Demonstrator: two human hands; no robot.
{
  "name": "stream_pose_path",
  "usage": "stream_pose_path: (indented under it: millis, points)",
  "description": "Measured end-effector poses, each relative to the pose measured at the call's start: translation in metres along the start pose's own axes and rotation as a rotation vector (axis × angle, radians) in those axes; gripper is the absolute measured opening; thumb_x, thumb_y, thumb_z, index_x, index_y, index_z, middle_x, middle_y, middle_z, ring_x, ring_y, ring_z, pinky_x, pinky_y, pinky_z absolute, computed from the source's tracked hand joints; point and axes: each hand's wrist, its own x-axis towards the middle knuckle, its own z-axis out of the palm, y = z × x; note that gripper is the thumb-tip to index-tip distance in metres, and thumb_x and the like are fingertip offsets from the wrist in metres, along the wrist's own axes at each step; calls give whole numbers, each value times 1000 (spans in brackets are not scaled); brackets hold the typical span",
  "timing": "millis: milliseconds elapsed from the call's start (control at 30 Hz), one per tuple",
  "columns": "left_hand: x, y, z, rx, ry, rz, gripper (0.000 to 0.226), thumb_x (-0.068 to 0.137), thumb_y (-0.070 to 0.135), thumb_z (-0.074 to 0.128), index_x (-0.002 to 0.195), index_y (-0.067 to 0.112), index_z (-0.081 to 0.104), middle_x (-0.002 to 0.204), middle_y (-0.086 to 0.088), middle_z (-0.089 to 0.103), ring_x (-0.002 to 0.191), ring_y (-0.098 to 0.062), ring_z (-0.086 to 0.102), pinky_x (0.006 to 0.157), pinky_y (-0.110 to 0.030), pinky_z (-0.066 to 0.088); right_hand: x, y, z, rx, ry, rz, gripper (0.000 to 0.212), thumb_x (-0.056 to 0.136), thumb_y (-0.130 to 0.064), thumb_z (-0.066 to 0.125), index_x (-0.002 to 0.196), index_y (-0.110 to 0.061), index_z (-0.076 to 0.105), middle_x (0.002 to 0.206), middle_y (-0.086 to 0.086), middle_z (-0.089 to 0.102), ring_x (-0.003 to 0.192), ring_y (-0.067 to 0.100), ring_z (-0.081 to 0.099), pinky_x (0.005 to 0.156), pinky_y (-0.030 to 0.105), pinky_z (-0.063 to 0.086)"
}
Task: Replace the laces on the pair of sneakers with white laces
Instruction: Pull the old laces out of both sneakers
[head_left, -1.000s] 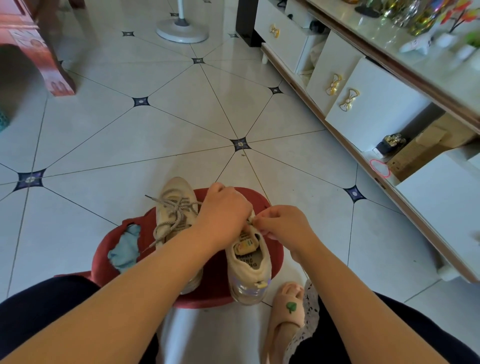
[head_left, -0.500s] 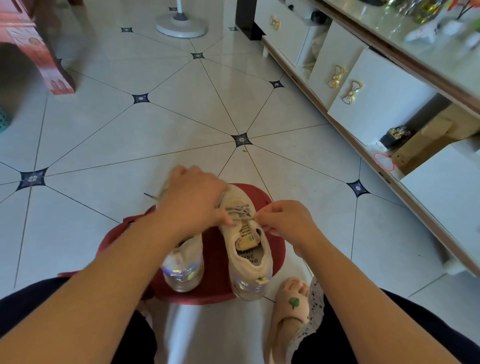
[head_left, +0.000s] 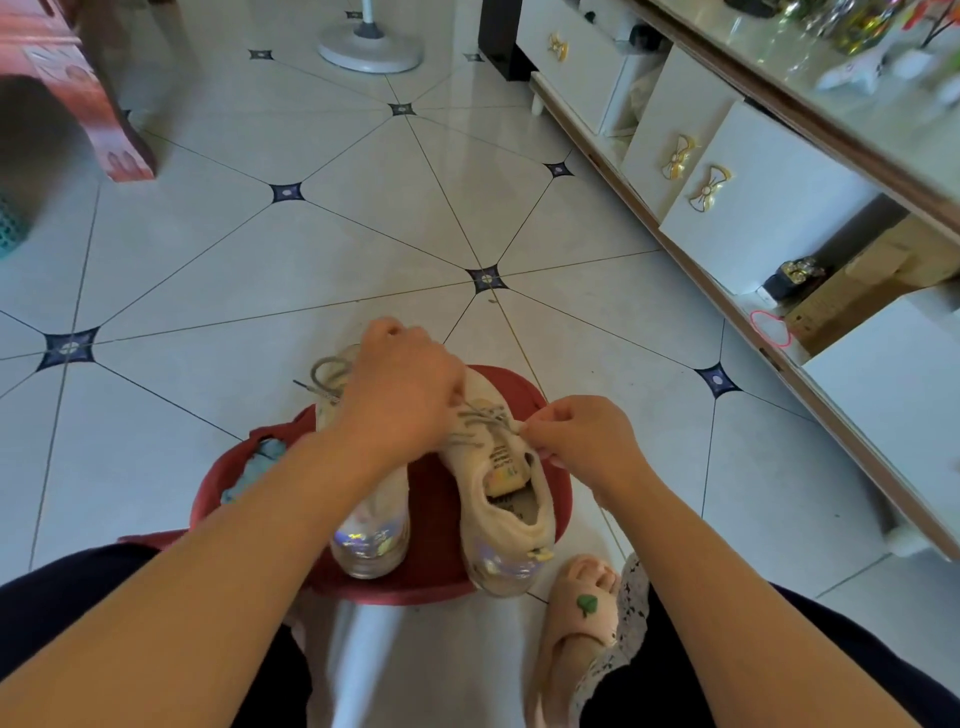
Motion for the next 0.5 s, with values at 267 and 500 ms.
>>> stream_pose_path:
  millis: [267, 500]
  points:
    - [-16, -30, -22, -75, 30, -123, 16, 89, 30, 54, 93, 33, 69, 94, 10, 67, 100, -17, 52, 91, -34, 26, -2, -4, 6, 80, -100, -6, 7, 74, -12, 72, 67, -11, 71, 63, 0, 67, 60, 9, 61, 67, 24, 54]
    - [-8, 15, 10, -15, -101, 122, 37, 76, 47, 64, 106, 27, 57, 103, 9, 60, 104, -17, 47, 82, -33, 16, -4, -6, 11, 55, -61, -37, 9, 72, -13, 73, 64, -16, 69, 60, -1, 65, 59, 10, 58, 67, 30, 51]
